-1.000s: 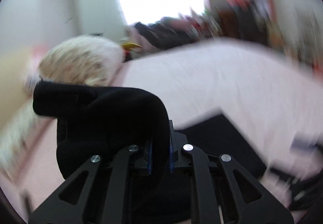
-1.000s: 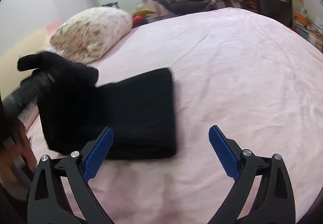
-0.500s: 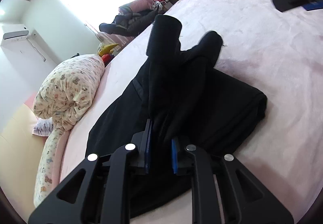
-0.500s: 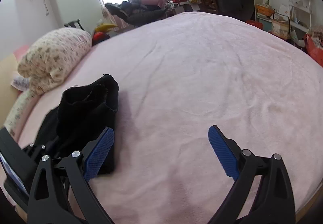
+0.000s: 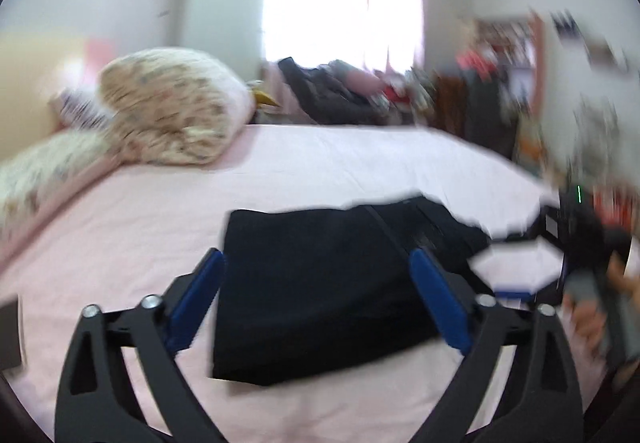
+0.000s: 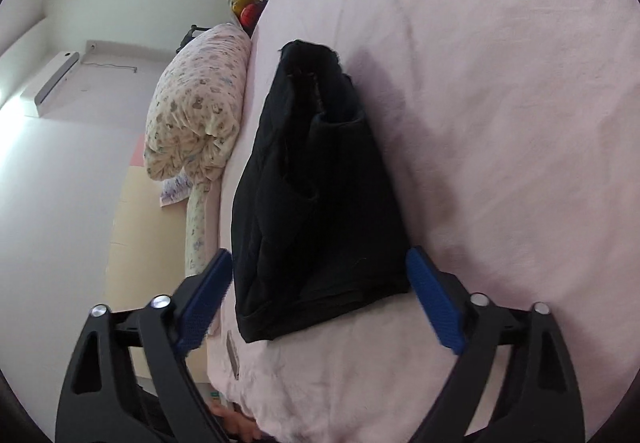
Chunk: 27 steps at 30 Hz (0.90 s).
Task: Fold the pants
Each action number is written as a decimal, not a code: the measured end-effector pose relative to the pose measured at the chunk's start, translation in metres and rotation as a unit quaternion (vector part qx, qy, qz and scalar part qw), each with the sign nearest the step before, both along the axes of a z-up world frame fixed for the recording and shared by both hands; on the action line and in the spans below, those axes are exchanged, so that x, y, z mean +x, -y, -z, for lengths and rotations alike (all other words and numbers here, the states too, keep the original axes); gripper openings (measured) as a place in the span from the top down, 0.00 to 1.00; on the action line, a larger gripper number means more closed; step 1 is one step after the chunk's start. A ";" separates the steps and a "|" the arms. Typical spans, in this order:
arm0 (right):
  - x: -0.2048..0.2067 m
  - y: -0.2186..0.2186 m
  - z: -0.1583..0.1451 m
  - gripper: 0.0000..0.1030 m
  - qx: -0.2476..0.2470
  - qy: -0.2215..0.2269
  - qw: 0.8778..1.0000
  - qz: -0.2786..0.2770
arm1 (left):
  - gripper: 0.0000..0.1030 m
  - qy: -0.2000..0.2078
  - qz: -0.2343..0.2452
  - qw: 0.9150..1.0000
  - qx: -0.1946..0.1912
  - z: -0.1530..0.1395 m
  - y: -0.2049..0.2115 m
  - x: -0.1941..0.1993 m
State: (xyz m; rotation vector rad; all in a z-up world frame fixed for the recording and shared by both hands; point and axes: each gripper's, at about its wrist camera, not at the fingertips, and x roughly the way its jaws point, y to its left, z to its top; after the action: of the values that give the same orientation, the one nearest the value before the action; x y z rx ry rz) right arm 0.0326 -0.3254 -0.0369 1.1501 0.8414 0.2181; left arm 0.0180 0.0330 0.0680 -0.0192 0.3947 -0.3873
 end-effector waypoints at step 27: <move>0.015 -0.065 -0.030 0.86 -0.068 0.020 0.994 0.086 | 0.02 -0.107 -0.133 0.972 -0.163 0.003 -0.123 0.011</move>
State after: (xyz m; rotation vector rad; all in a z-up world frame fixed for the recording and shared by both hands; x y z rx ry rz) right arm 0.0475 -0.2607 -0.0068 1.0806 0.7077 0.0413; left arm 0.0286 0.1556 0.0651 -0.4334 0.5305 -0.1806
